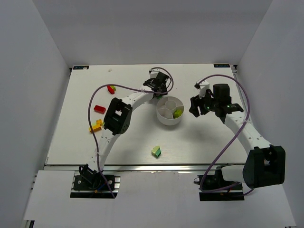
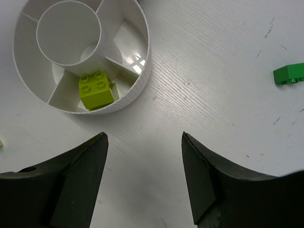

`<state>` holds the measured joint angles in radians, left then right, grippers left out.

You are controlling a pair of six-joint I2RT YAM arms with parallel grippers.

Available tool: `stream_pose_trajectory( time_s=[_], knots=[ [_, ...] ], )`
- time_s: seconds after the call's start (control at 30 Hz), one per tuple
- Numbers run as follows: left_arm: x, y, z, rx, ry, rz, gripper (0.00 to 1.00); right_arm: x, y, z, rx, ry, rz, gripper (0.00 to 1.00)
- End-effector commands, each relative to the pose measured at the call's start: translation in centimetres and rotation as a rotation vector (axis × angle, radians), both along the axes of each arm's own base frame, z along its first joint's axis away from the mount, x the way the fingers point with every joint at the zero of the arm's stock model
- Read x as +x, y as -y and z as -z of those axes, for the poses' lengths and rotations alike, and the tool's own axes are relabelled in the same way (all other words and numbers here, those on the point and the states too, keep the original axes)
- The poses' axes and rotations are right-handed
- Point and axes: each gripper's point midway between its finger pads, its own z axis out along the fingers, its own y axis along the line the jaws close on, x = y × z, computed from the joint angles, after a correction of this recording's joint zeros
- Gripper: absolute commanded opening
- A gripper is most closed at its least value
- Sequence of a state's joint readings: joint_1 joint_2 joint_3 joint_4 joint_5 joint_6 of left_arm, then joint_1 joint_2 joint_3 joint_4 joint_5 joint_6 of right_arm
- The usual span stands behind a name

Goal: Sort the legos into containers by color

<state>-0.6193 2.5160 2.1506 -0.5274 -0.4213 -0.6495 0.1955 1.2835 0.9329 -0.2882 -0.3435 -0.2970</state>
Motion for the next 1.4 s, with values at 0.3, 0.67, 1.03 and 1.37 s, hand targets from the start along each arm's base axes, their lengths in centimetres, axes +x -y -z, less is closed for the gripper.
stream_pose_trajectory(
  time_s=[0.3,0.67,1.03,1.37],
  knots=[
    [-3.5,-9.1,2.2,0.246,-0.104,-0.077,0.51,0.7,-0.2,-1.4,0.045,0.033,0.005,0.68],
    [-4.2,-11.8,0.5,0.05,-0.196,-0.002,0.26,0.9,-0.5,-1.9,0.056,0.037,-0.01,0.68],
    [-7.5,-8.9,-5.8,-0.23,-0.139,0.183,0.18,0.6,-0.9,-2.2,0.064,0.039,-0.038,0.68],
    [-13.7,-6.8,-11.3,-0.594,-0.086,0.299,0.16,0.4,-1.0,-2.3,0.072,0.035,-0.048,0.68]
  ],
)
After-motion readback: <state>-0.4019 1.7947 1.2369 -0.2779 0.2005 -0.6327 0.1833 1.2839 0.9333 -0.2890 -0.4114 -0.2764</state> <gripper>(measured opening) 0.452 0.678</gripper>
